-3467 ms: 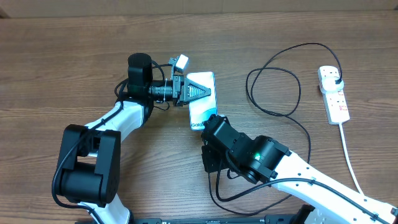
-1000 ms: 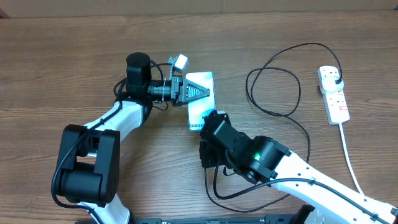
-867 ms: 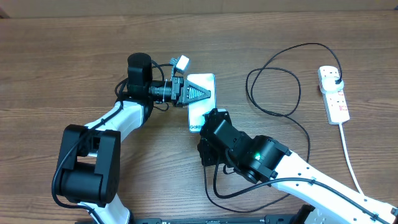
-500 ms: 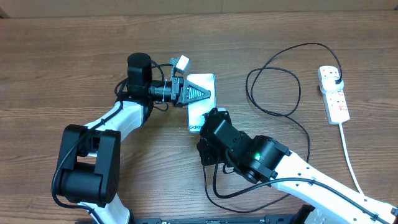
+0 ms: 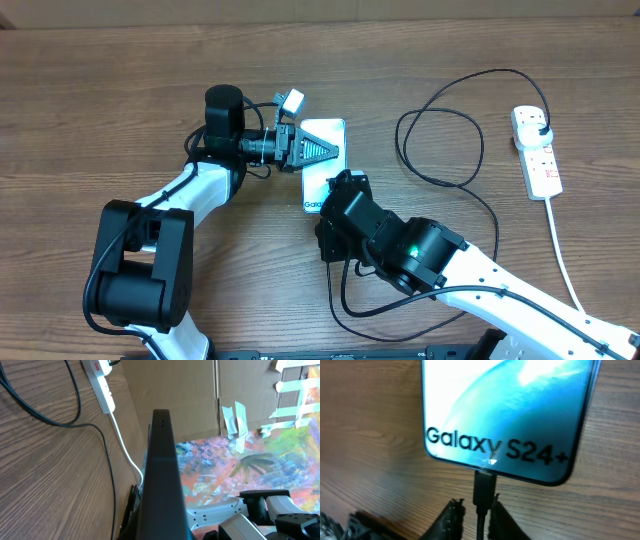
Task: Plug charger to phone and switch on socket
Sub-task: 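Press the plug further into the phone's bottom port with the right gripper, then open the right gripper and withdraw it from the plugged cable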
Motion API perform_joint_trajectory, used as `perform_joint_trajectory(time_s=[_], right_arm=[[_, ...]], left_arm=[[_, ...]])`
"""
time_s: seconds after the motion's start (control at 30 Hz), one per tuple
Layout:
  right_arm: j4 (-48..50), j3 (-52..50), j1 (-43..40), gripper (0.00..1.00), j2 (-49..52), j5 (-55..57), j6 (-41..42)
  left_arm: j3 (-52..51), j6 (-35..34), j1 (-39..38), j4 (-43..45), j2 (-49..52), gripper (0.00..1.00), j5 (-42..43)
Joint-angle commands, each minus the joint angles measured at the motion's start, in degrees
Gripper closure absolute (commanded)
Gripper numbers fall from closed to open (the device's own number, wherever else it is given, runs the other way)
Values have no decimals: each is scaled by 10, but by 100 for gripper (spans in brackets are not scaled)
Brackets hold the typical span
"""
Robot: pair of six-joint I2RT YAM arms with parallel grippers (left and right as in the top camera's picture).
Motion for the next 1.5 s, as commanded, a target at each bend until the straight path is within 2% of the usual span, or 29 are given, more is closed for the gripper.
perform_joint_trajectory(time_s=[0.0, 0.07, 0.77, 0.9, 1.13, 1.23, 1.47], right_arm=[[5, -2, -1, 84, 10, 8, 21], [9, -2, 0, 86, 12, 8, 21], [13, -2, 0, 85, 46, -20, 23], [14, -2, -1, 96, 46, -13, 23], [45, -1, -1, 96, 46, -2, 3], [45, 21, -13, 96, 46, 5, -5], [70, 37, -52, 96, 47, -3, -23]], left_arm=[[10, 8, -4, 2, 0, 96, 17], [10, 8, -4, 2, 0, 96, 17], [10, 9, -4, 2, 0, 96, 13], [10, 9, -4, 2, 0, 96, 14], [10, 13, -4, 3, 0, 96, 32], [10, 28, -4, 3, 0, 96, 63], [10, 28, -8, 2, -1, 96, 71]])
